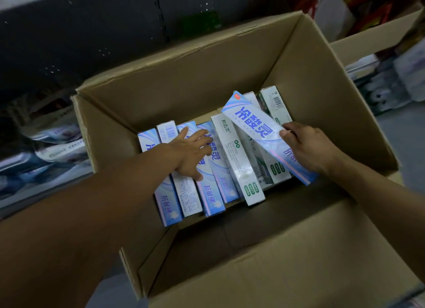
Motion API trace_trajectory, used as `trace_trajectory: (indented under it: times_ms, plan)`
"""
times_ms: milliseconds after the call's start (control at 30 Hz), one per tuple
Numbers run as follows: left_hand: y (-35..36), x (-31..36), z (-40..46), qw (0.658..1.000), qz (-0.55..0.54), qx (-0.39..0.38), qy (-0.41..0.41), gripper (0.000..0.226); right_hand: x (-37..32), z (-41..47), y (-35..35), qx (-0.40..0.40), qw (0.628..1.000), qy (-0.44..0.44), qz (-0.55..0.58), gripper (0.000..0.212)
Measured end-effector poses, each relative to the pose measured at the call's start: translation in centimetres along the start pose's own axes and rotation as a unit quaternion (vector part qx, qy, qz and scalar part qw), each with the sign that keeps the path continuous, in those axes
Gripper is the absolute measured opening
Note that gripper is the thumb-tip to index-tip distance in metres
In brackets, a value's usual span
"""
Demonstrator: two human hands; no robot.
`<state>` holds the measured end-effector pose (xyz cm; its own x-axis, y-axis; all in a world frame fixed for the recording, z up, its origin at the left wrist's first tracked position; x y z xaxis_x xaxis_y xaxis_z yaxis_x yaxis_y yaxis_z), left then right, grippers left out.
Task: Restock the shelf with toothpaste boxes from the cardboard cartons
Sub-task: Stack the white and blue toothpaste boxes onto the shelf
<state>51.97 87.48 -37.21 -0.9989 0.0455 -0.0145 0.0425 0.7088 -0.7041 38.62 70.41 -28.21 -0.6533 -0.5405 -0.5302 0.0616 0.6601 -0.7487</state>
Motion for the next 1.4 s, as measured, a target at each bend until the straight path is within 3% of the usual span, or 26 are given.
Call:
trace_trajectory:
  times_ms: [200, 333, 500, 633, 900, 1033, 1233, 1400]
  plan:
    - [-0.5, -0.6, 0.0, 0.998, 0.018, 0.055, -0.004, 0.088, 0.0, -0.2, 0.2, -0.004, 0.999, 0.026, 0.034, 0.034]
    - [-1.0, -1.0, -0.1, 0.997, 0.029, 0.051, 0.043, 0.091, 0.1, -0.2, 0.2, -0.003, 0.999, 0.034, 0.041, 0.033]
    - [-2.2, -2.1, 1.0, 0.993, 0.051, 0.095, 0.055, 0.064, 0.3, -0.1, 0.2, 0.004, 0.998, 0.038, 0.049, 0.035]
    - [-3.3, -2.8, 1.9, 0.995, 0.016, 0.094, 0.028, 0.055, 0.6, 0.1, -0.2, 0.018, 0.998, 0.044, 0.044, 0.036]
    - [-6.2, -2.8, 0.9, 0.995, 0.012, 0.066, 0.072, 0.047, 0.2, -0.1, -0.1, 0.012, 0.998, 0.046, 0.039, 0.037]
    - [-7.2, -3.6, -1.6, 0.998, 0.031, 0.044, 0.032, 0.058, -0.7, -0.7, -0.9, 0.022, 0.998, 0.035, 0.041, 0.036]
    - [-8.6, -5.8, -6.8, 0.996, -0.074, 0.028, -0.034, 0.061, -4.3, -2.6, -4.6, 0.036, 0.999, -0.009, 0.040, 0.031]
    - [-11.8, -7.6, -12.9, 0.965, -0.226, 0.097, -0.085, 0.053, -8.7, -4.8, -9.5, 0.053, 0.998, -0.035, 0.018, 0.030]
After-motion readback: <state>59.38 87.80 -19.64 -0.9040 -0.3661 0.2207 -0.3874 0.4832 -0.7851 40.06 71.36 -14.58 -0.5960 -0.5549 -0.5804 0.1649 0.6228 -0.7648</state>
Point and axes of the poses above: each hand's wrist, its own z-axis towards the middle knuckle, its own y-axis out of the palm, x = y × z, the point moved 8 cm from there along z, towards the middle knuckle, and after that the axes turned 10 degrees about z, right-handed, at the moved point
